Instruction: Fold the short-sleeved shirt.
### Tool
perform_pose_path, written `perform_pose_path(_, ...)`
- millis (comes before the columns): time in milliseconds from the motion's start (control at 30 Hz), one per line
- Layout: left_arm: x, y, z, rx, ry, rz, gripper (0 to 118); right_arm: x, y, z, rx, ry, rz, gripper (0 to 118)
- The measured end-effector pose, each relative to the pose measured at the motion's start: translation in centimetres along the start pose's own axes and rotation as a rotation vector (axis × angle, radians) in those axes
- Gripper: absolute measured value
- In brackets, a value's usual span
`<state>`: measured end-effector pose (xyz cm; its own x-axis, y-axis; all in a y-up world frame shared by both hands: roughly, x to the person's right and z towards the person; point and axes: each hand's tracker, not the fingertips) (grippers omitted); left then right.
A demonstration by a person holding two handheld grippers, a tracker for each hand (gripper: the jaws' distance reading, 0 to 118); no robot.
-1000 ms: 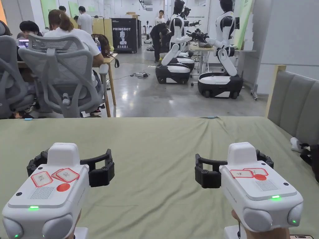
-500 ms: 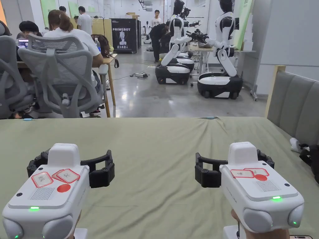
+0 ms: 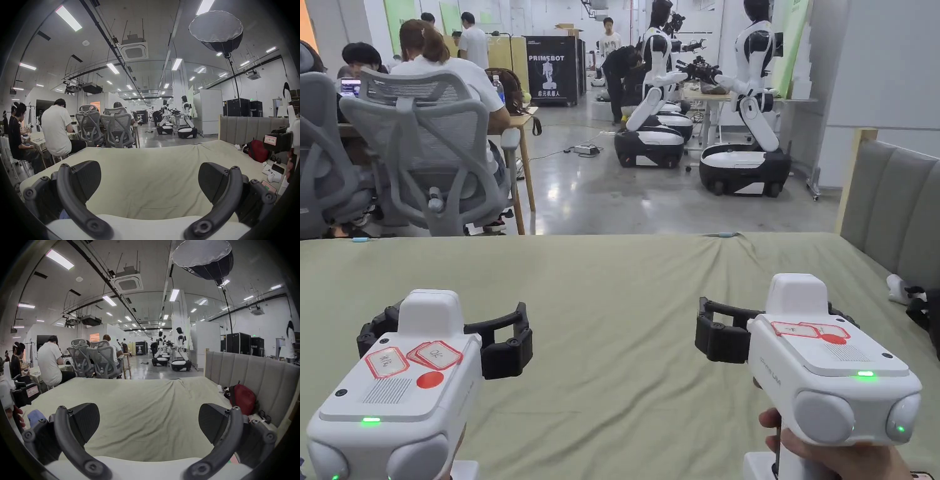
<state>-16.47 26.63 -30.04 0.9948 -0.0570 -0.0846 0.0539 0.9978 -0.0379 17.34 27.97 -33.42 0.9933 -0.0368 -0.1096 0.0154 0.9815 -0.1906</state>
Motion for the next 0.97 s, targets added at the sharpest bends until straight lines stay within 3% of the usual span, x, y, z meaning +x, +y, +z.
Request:
perform_pose_path(167, 0.06, 0.03, -0.06, 0.001, 0.002, 0.005, 118, 0.00, 0.76, -0.05, -0.071, -0.051, -0.041, 118)
perform_pose_path(333, 0.43, 0.11, -0.06, 0.000, 0.002, -0.014, 118, -0.04, 0.47, 0.49, -0.012, -0.043, -0.014, 118)
perform_pose_path(500, 0.39, 0.09, -0.09, 0.002, 0.006, -0.011, 118, 0.21, 0.50, 0.40, -0.014, -0.032, -0.054, 118)
perform_pose_path(800, 0.29, 0.05, -0.19, 0.001, 0.014, -0.009, 118, 0.44, 0.80, 0.75, 0.012, -0.005, -0.054, 118)
perform_pose_path(967, 0.35, -0.03, -0.16, -0.001, 0.015, -0.004, 118, 0.15, 0.89, 0.42, -0.026, -0.066, -0.055, 118)
